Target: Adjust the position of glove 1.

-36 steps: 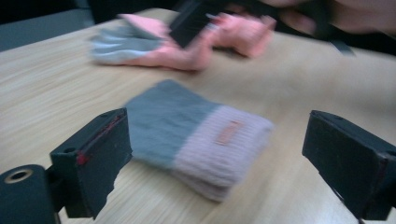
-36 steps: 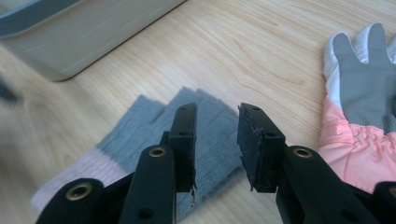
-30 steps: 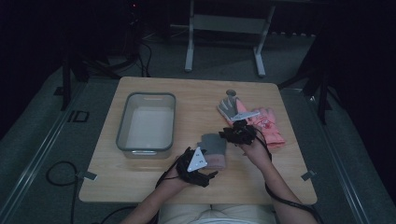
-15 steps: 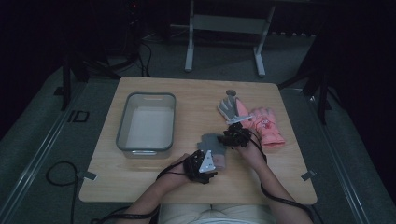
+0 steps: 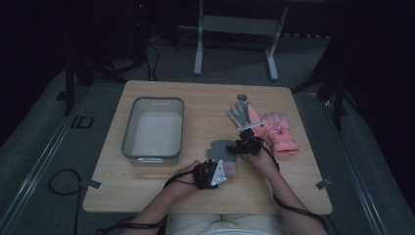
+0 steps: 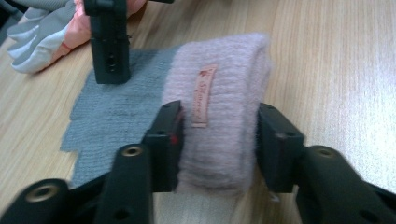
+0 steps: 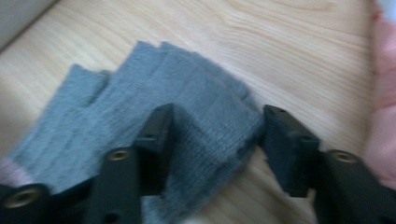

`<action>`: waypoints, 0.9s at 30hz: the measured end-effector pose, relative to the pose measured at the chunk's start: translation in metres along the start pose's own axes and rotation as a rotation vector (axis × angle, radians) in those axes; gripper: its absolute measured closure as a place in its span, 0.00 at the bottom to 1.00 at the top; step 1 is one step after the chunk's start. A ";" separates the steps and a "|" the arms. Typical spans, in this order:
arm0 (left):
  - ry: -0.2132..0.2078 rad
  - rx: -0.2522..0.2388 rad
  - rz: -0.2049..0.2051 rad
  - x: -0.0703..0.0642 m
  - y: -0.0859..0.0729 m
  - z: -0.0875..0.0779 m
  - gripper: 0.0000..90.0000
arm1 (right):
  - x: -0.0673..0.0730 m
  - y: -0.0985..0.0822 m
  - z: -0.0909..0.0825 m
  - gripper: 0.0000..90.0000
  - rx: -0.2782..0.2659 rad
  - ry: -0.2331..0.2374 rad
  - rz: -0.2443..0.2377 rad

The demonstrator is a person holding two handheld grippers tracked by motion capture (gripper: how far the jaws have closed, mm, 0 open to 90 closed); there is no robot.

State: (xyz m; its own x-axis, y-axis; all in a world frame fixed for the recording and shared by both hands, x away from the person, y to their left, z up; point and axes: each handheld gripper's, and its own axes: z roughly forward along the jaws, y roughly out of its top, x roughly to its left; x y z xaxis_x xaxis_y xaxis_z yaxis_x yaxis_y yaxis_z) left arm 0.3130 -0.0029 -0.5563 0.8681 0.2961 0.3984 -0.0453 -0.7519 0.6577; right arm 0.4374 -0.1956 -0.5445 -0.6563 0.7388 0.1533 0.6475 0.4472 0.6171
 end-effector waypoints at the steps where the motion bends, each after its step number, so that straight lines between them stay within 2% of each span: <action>1: 0.000 -0.002 0.002 0.000 0.000 0.000 0.66 | 0.001 0.000 0.000 0.57 0.000 0.015 0.000; 2: -0.001 -0.005 0.005 0.000 0.000 0.000 0.68 | 0.002 0.000 0.000 0.61 -0.005 0.018 -0.008; 4: -0.021 -0.009 -0.032 0.004 0.001 -0.001 0.73 | 0.005 0.000 0.001 0.71 -0.011 0.046 -0.014; 6: -0.028 -0.002 -0.043 0.006 0.003 -0.002 0.76 | 0.008 0.001 0.002 0.79 -0.009 0.063 -0.016; 9: -0.046 0.011 -0.068 0.011 0.008 -0.006 0.79 | 0.012 0.004 -0.001 0.81 -0.008 0.051 -0.045; 12: -0.062 0.005 -0.090 0.017 0.012 -0.012 0.79 | 0.014 0.009 -0.006 0.82 -0.016 0.074 -0.043; 14: -0.053 0.007 -0.077 0.019 0.016 -0.016 0.79 | 0.013 0.012 -0.011 0.82 -0.026 0.084 -0.045; 16: -0.061 -0.006 -0.091 0.022 0.020 -0.022 0.79 | 0.013 0.015 -0.017 0.82 -0.038 0.098 -0.042; 18: -0.061 0.007 -0.065 0.026 0.026 -0.029 0.80 | 0.013 0.018 -0.024 0.82 -0.055 0.115 -0.037; 22: -0.063 0.010 -0.052 0.036 0.034 -0.041 0.80 | 0.014 0.026 -0.033 0.82 -0.076 0.136 -0.033; 23: -0.060 0.018 -0.037 0.040 0.036 -0.046 0.80 | 0.015 0.027 -0.034 0.82 -0.082 0.138 -0.029; 25: -0.055 0.013 -0.040 0.043 0.039 -0.051 0.80 | 0.016 0.032 -0.039 0.82 -0.094 0.146 -0.030; 27: -0.036 0.025 -0.013 0.047 0.043 -0.058 0.80 | 0.017 0.036 -0.044 0.82 -0.110 0.159 -0.026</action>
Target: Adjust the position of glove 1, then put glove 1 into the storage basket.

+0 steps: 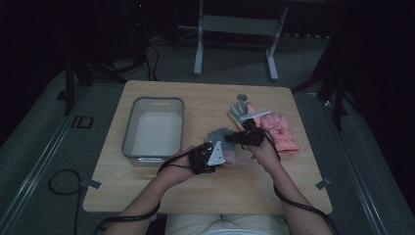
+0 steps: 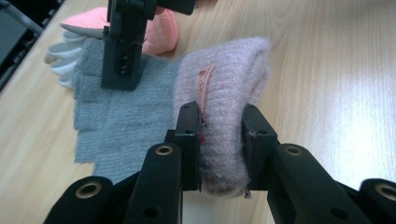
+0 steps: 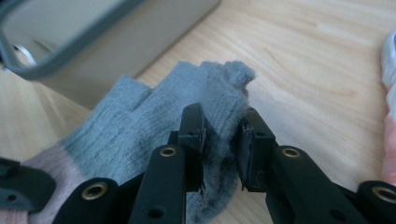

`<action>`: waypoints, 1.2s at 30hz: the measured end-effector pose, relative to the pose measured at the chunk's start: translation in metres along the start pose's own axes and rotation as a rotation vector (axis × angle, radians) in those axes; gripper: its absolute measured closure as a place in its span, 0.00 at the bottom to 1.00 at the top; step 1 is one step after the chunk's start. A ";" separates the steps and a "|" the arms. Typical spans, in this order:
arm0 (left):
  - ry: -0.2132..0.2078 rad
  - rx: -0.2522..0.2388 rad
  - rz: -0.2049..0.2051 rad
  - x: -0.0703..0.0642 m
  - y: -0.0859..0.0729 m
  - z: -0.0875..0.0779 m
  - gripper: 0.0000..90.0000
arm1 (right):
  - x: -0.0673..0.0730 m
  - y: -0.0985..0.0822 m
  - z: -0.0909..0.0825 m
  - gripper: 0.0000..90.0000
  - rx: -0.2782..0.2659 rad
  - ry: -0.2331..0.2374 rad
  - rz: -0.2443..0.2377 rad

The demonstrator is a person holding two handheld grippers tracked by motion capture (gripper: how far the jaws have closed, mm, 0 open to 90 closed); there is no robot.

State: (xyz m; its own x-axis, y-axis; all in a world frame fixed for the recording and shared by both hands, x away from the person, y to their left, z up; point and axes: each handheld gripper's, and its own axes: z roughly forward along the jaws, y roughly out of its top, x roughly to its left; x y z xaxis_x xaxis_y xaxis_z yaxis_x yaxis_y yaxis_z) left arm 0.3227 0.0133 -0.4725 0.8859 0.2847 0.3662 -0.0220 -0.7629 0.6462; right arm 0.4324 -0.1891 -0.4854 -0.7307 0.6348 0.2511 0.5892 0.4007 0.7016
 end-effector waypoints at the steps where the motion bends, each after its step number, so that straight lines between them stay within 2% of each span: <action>1: 0.002 -0.003 -0.002 0.002 0.001 -0.002 0.80 | 0.001 0.002 -0.002 0.82 -0.012 0.002 0.001; 5: 0.011 -0.004 0.004 0.011 0.005 -0.015 0.80 | 0.005 0.013 -0.010 0.82 -0.035 0.014 -0.005; 8: 0.018 -0.029 -0.003 0.018 0.005 -0.024 0.80 | 0.008 0.020 -0.013 0.82 -0.050 0.011 -0.010; 10: 0.012 -0.039 -0.009 0.023 0.005 -0.030 0.80 | 0.009 0.025 -0.015 0.82 -0.055 0.019 -0.003; 14: 0.003 -0.039 -0.010 0.032 0.005 -0.040 0.80 | 0.016 0.035 -0.015 0.83 -0.063 0.013 -0.021; 17: 0.001 -0.035 -0.016 0.038 0.003 -0.046 0.80 | 0.020 0.044 -0.013 0.83 -0.057 0.014 -0.025; 26: 0.027 0.000 0.000 0.051 0.000 -0.064 0.80 | 0.033 0.066 -0.006 0.83 -0.065 0.019 -0.049; 32: 0.044 -0.024 -0.002 0.058 -0.014 -0.076 0.80 | 0.043 0.078 0.001 0.83 -0.072 0.022 -0.064; 34: 0.051 -0.029 -0.022 0.063 -0.021 -0.083 0.80 | 0.049 0.087 0.006 0.83 -0.075 0.034 -0.072; 36: 0.069 -0.011 -0.014 0.064 -0.025 -0.088 0.80 | 0.054 0.093 0.010 0.83 -0.078 0.041 -0.076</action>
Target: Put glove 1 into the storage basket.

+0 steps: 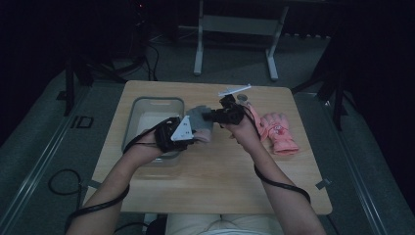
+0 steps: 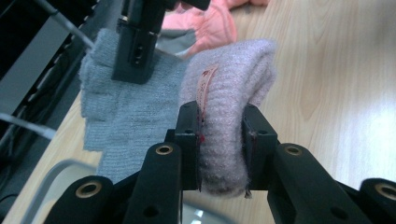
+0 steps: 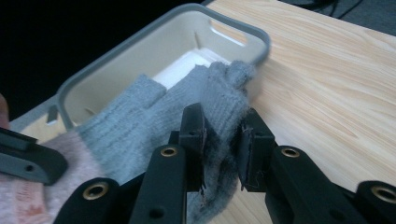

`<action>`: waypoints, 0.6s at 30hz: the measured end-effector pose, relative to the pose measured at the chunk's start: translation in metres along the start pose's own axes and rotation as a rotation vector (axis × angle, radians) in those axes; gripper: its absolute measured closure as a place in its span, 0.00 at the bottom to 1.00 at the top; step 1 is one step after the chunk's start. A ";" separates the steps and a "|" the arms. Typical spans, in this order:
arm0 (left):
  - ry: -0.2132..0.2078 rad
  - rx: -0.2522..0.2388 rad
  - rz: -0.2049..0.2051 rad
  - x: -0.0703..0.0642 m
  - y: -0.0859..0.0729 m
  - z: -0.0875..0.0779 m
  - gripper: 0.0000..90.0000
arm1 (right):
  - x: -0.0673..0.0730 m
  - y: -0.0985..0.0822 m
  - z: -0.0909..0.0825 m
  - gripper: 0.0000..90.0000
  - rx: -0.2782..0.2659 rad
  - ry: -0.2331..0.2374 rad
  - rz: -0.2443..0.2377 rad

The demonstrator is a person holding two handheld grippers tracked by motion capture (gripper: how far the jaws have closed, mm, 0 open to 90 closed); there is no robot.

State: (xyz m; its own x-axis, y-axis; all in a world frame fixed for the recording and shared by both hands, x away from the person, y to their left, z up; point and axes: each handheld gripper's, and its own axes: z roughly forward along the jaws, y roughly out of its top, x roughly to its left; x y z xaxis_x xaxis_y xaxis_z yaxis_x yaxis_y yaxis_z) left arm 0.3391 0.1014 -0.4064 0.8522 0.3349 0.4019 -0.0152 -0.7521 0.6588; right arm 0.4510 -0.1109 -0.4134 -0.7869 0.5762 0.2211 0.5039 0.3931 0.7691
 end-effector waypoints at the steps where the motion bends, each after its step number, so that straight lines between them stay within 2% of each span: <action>1: 0.011 -0.004 -0.012 0.000 -0.002 -0.002 0.80 | 0.002 0.003 0.003 0.83 0.000 0.005 -0.003; 7: 0.034 0.020 -0.041 0.006 -0.018 -0.018 0.80 | 0.019 0.018 0.022 0.83 -0.002 0.023 -0.023; 11: 0.044 0.050 -0.033 0.010 -0.029 -0.025 0.80 | 0.029 0.028 0.036 0.83 0.003 0.040 -0.033; 17: 0.049 0.075 -0.054 0.019 -0.048 -0.039 0.80 | 0.042 0.038 0.059 0.83 0.020 0.066 -0.042; 18: 0.051 0.086 -0.048 0.020 -0.051 -0.041 0.80 | 0.044 0.039 0.063 0.83 0.023 0.071 -0.040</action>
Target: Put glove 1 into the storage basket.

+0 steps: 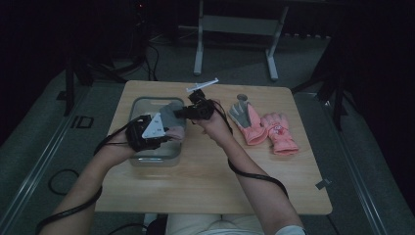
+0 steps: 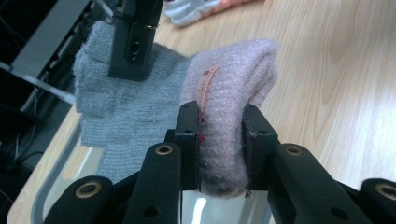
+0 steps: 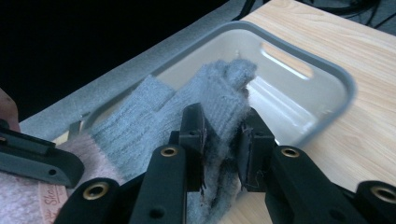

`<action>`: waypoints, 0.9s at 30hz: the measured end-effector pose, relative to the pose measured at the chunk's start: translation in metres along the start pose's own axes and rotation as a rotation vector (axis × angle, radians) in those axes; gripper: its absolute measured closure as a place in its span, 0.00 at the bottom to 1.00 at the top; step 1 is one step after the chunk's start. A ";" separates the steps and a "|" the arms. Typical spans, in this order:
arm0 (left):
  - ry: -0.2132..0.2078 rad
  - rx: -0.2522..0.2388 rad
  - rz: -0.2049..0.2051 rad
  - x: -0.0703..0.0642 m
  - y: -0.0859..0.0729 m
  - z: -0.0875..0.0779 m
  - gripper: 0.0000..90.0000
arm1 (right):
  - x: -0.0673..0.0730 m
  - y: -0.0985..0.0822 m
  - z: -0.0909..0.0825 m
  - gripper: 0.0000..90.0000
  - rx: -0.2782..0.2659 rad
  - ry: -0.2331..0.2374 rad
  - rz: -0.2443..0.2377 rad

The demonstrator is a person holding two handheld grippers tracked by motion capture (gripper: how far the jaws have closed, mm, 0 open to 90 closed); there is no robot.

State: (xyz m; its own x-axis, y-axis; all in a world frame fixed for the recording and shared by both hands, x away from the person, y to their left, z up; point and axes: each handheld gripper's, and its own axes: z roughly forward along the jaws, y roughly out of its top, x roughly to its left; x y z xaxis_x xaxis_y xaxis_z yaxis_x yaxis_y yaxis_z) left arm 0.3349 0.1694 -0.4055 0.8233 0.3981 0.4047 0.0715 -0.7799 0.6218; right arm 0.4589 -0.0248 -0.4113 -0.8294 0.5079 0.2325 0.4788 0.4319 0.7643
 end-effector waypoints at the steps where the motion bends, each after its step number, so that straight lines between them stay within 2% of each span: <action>1: 0.001 0.006 0.001 0.001 -0.003 -0.001 0.80 | 0.002 0.001 0.004 0.83 0.000 0.004 -0.001; 2: 0.001 0.006 0.001 0.001 -0.003 -0.001 0.80 | 0.002 0.001 0.004 0.83 0.000 0.004 -0.001; 4: 0.003 0.036 0.018 0.004 -0.011 -0.001 0.80 | 0.006 0.006 0.017 0.83 0.010 0.012 -0.002; 6: -0.002 0.038 0.027 0.005 -0.017 -0.003 0.79 | 0.009 0.008 0.025 0.83 0.022 0.013 -0.004; 11: -0.032 0.046 0.002 0.016 -0.034 -0.001 0.79 | 0.011 0.006 0.042 0.83 0.036 0.010 -0.021; 14: -0.050 0.085 0.035 0.020 -0.039 0.009 0.79 | 0.009 0.004 0.052 0.83 0.039 0.022 0.000; 19: -0.108 0.097 -0.020 0.031 -0.053 0.023 0.79 | 0.001 -0.004 0.068 0.83 0.059 0.014 0.039; 23: -0.139 0.119 -0.034 0.039 -0.060 0.035 0.79 | -0.006 -0.009 0.079 0.83 0.092 0.009 0.048; 24: -0.147 0.127 -0.041 0.040 -0.061 0.038 0.79 | -0.008 -0.010 0.082 0.83 0.100 0.003 0.034; 27: -0.191 0.172 -0.045 0.046 -0.065 0.052 0.80 | -0.013 -0.014 0.090 0.83 0.131 -0.016 0.042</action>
State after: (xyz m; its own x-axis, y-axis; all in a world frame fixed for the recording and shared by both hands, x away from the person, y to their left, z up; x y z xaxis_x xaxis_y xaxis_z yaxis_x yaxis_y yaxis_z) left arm 0.3975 0.2133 -0.4625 0.9072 0.3490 0.2351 0.1920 -0.8405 0.5066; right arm 0.4889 0.0293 -0.4790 -0.8038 0.5388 0.2522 0.5473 0.5035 0.6686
